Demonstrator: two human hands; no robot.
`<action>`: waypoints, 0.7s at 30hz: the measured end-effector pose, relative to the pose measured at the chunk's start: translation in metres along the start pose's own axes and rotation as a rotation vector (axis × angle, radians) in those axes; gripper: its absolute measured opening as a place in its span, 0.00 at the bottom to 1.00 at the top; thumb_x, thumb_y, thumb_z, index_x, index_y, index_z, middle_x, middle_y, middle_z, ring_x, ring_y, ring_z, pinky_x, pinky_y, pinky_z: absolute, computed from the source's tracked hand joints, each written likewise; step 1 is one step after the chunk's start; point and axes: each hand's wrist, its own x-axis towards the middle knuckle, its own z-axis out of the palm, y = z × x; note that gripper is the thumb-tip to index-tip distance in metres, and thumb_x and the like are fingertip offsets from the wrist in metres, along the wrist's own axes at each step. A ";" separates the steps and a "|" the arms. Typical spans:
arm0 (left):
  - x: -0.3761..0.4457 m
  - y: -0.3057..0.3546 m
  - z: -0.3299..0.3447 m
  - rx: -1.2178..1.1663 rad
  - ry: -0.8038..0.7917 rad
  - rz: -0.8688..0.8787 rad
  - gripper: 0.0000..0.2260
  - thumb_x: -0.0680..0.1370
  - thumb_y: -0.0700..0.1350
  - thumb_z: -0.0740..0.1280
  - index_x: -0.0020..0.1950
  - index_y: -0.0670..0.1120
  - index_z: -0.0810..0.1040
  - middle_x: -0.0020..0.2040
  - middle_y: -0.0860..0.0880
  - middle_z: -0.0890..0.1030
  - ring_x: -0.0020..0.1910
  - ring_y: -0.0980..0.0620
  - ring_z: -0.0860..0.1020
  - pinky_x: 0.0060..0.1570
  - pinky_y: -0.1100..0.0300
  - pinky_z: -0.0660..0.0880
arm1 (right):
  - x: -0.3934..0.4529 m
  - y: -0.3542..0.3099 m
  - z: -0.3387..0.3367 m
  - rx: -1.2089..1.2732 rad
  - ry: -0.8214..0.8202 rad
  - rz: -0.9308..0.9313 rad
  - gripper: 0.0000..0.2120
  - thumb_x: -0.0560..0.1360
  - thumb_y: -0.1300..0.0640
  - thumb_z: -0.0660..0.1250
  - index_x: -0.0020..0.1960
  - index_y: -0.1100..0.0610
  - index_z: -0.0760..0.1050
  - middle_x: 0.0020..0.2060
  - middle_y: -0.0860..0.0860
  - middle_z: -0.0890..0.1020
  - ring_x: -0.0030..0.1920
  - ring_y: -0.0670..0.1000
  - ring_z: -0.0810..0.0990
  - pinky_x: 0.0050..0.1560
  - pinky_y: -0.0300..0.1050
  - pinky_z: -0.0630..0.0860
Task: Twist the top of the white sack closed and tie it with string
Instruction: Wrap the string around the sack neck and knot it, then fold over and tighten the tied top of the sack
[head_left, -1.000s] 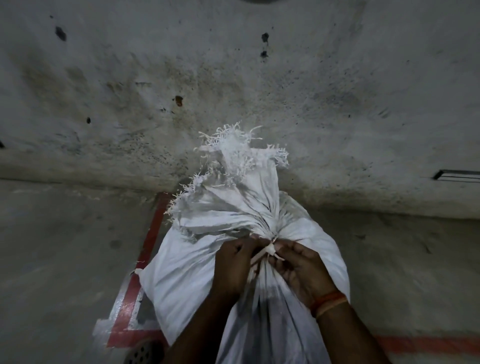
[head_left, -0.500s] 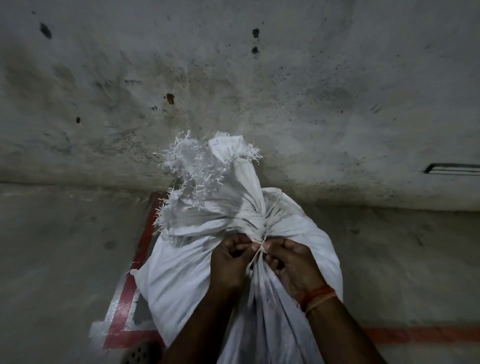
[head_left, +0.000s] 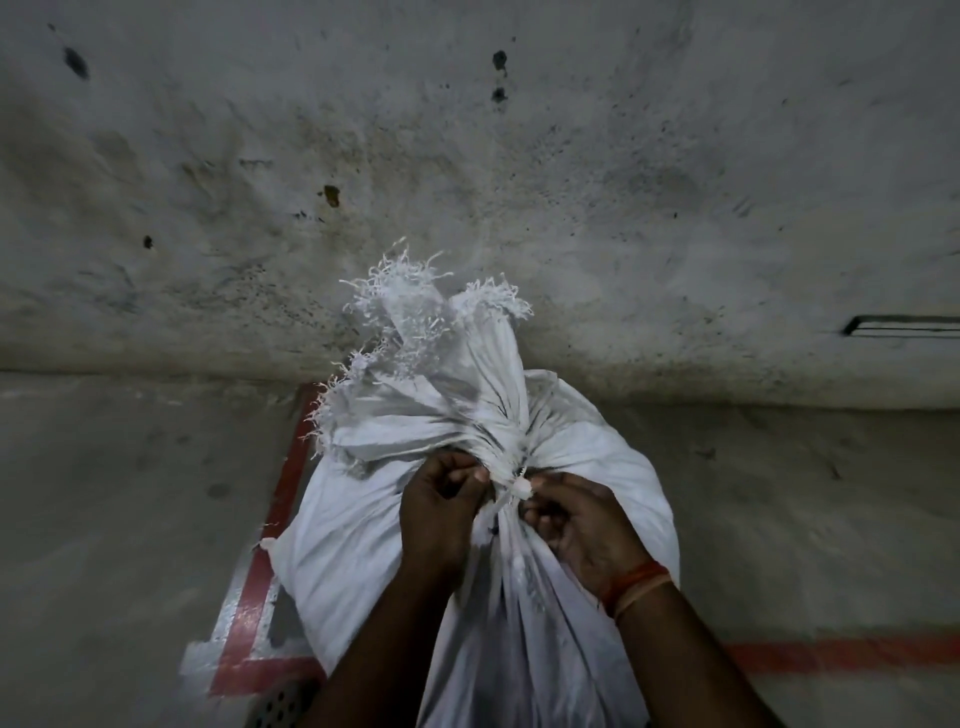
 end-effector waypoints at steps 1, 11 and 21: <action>0.001 0.001 -0.002 0.043 0.013 0.008 0.04 0.76 0.35 0.70 0.46 0.42 0.80 0.39 0.43 0.84 0.40 0.46 0.80 0.48 0.49 0.77 | -0.001 -0.001 -0.001 -0.056 0.003 -0.038 0.10 0.77 0.65 0.66 0.52 0.73 0.78 0.32 0.60 0.79 0.30 0.51 0.77 0.30 0.39 0.73; -0.032 0.046 -0.043 0.576 0.170 0.157 0.08 0.77 0.45 0.71 0.56 0.50 0.83 0.50 0.56 0.85 0.52 0.57 0.82 0.50 0.64 0.75 | -0.029 -0.001 -0.016 -0.938 0.211 -0.640 0.07 0.71 0.59 0.73 0.48 0.49 0.81 0.44 0.44 0.85 0.49 0.44 0.82 0.52 0.45 0.80; 0.022 0.085 -0.027 -0.044 0.212 -0.281 0.57 0.55 0.64 0.83 0.76 0.52 0.59 0.65 0.37 0.77 0.60 0.40 0.80 0.62 0.42 0.75 | 0.002 -0.049 0.011 -0.636 0.236 -0.610 0.10 0.77 0.56 0.69 0.59 0.53 0.77 0.54 0.50 0.83 0.56 0.50 0.81 0.52 0.39 0.75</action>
